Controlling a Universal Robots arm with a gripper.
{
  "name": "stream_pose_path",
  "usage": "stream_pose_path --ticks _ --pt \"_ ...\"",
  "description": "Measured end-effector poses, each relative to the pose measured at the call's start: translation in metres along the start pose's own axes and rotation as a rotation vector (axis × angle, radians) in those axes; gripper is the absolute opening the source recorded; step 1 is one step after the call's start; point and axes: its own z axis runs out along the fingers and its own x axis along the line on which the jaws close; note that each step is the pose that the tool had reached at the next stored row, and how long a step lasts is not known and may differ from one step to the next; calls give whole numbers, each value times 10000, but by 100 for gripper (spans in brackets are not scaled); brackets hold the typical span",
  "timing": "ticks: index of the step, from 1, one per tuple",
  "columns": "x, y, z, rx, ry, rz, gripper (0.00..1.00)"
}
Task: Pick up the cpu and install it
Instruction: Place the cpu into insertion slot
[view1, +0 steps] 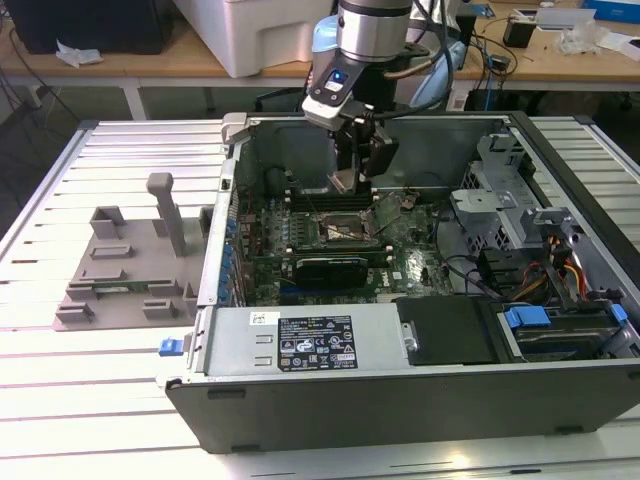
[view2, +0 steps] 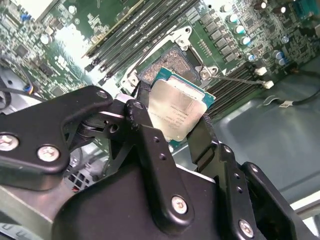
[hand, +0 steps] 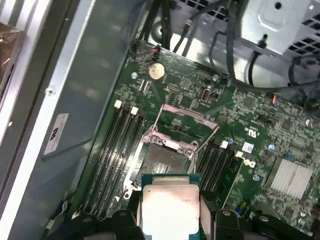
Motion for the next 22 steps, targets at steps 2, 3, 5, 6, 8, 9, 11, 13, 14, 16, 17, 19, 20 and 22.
stream_pose_path --ticks 2,3,5,6,8,9,11,13,14,16,17,19,20,22 --pt "1 0 1 13 -6 243 54" --pt "0 0 1 26 -13 476 54" --pt "1 1 2 40 -21 716 54" --pt "1 1 2 56 -38 933 54" --pt "0 1 2 78 -67 1208 54" --pt "0 1 2 88 -76 1363 54" --pt "0 1 3 111 -97 1713 54" --pt "0 1 4 137 -117 2103 54" --pt "0 2 4 144 -126 2214 54" --pt "0 1 6 171 -156 2580 54" --pt "0 2 7 189 -168 2851 54" --pt "-3 16 42 208 -157 3096 54" --pt "-8 34 61 218 -156 3099 54" --pt "-16 100 133 248 -169 3064 54"
